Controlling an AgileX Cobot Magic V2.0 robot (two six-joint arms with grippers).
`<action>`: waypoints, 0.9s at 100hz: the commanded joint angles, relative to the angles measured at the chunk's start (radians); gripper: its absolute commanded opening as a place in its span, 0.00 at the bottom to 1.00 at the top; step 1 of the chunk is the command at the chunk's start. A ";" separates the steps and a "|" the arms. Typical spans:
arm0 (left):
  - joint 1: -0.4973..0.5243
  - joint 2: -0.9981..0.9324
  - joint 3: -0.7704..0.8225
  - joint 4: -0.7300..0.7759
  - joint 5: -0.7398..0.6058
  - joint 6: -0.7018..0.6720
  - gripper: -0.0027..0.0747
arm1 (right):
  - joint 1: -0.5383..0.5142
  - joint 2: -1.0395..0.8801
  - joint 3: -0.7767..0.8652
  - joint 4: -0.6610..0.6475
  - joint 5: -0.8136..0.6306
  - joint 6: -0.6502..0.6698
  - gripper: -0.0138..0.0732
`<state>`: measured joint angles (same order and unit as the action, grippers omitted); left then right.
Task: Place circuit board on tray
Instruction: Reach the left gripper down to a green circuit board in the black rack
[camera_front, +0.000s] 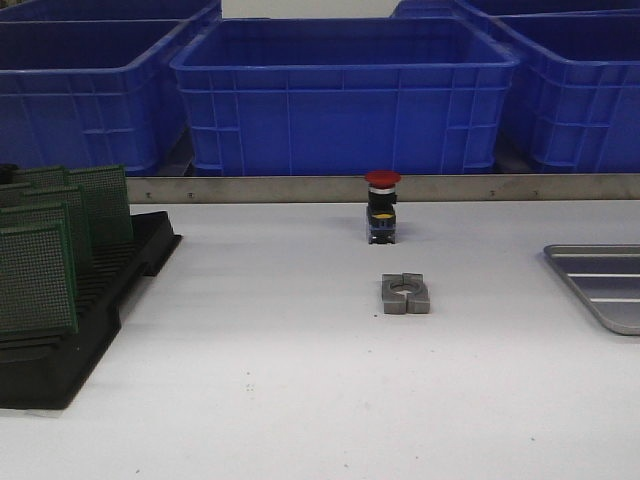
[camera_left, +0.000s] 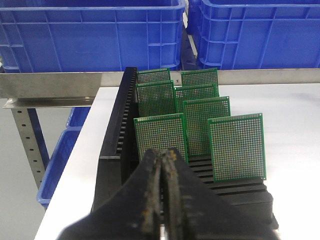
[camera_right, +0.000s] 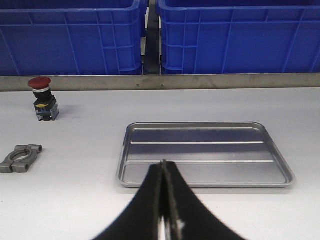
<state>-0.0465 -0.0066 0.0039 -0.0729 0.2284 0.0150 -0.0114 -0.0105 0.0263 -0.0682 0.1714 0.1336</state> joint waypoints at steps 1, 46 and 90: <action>0.001 -0.027 0.020 0.000 -0.080 -0.015 0.01 | -0.004 -0.022 0.000 -0.012 -0.070 -0.004 0.09; 0.001 -0.027 -0.029 -0.114 -0.326 -0.015 0.01 | -0.004 -0.022 0.000 -0.012 -0.070 -0.004 0.09; 0.001 0.147 -0.409 0.008 0.059 -0.009 0.01 | -0.004 -0.022 0.000 -0.012 -0.070 -0.004 0.09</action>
<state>-0.0465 0.0708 -0.3177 -0.0802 0.3107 0.0090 -0.0114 -0.0105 0.0263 -0.0682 0.1714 0.1336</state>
